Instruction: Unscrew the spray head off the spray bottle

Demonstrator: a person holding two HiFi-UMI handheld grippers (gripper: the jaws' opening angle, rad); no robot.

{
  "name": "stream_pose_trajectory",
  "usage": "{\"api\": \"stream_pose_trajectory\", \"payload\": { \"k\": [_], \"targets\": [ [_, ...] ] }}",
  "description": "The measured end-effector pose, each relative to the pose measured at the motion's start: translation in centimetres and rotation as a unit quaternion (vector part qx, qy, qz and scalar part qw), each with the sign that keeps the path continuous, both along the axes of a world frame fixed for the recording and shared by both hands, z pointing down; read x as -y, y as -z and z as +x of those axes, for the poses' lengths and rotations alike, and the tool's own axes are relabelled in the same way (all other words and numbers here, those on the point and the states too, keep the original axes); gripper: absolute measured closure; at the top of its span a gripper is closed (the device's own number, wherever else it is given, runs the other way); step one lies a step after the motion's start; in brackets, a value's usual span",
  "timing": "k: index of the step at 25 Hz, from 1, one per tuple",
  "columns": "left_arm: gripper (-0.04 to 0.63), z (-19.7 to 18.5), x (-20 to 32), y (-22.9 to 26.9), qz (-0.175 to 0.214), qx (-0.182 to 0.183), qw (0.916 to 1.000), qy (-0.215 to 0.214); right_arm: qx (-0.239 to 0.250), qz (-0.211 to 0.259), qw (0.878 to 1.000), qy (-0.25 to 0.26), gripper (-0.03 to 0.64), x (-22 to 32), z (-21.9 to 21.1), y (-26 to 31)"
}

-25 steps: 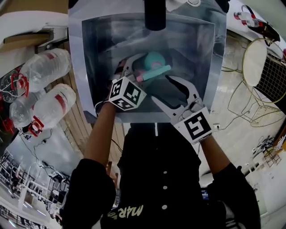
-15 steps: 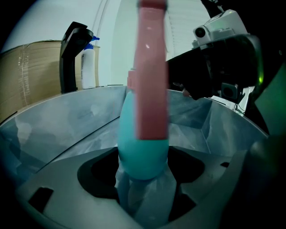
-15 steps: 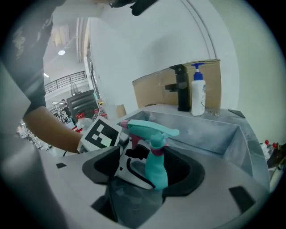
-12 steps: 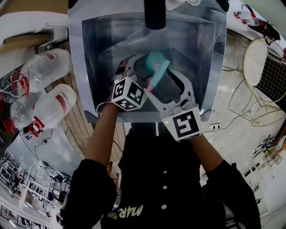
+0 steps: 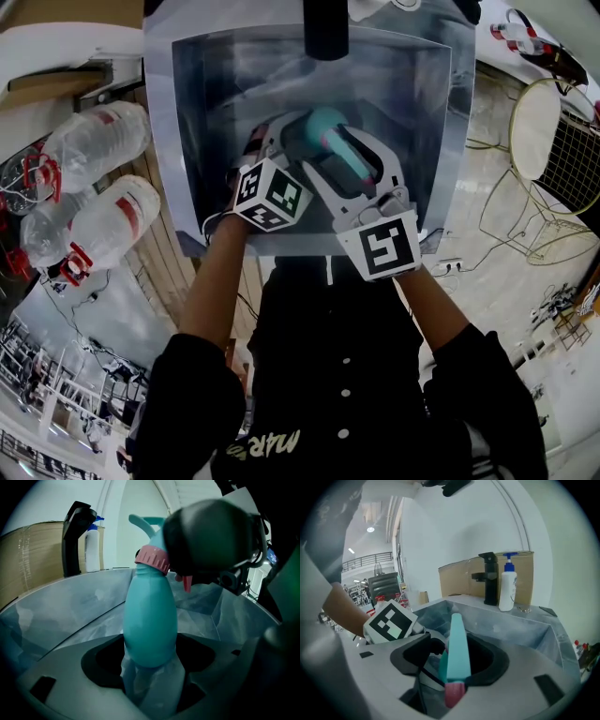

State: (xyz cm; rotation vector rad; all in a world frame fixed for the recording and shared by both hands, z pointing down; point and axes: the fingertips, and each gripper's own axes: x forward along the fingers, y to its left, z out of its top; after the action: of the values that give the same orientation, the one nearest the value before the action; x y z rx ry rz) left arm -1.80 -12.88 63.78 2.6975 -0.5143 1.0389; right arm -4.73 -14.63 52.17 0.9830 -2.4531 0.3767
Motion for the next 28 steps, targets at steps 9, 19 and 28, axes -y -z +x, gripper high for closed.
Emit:
{"api": "stream_pose_trajectory", "payload": {
  "k": [9,19,28],
  "targets": [
    [0.233,0.3,0.0,0.0,0.002,0.0,1.0,-0.003,-0.056,0.043,0.994,0.085,0.463,0.4,1.0,-0.4],
    [0.233,0.2,-0.1,-0.2,0.003,0.001,1.0,-0.003,-0.057,0.028,0.991,0.117,0.465,0.0,1.8,0.7],
    [0.233,0.2,-0.2,-0.1,0.003,0.005,1.0,-0.005,-0.042,0.027,0.993,0.106,0.465,-0.2,3.1,5.5]
  ]
}}
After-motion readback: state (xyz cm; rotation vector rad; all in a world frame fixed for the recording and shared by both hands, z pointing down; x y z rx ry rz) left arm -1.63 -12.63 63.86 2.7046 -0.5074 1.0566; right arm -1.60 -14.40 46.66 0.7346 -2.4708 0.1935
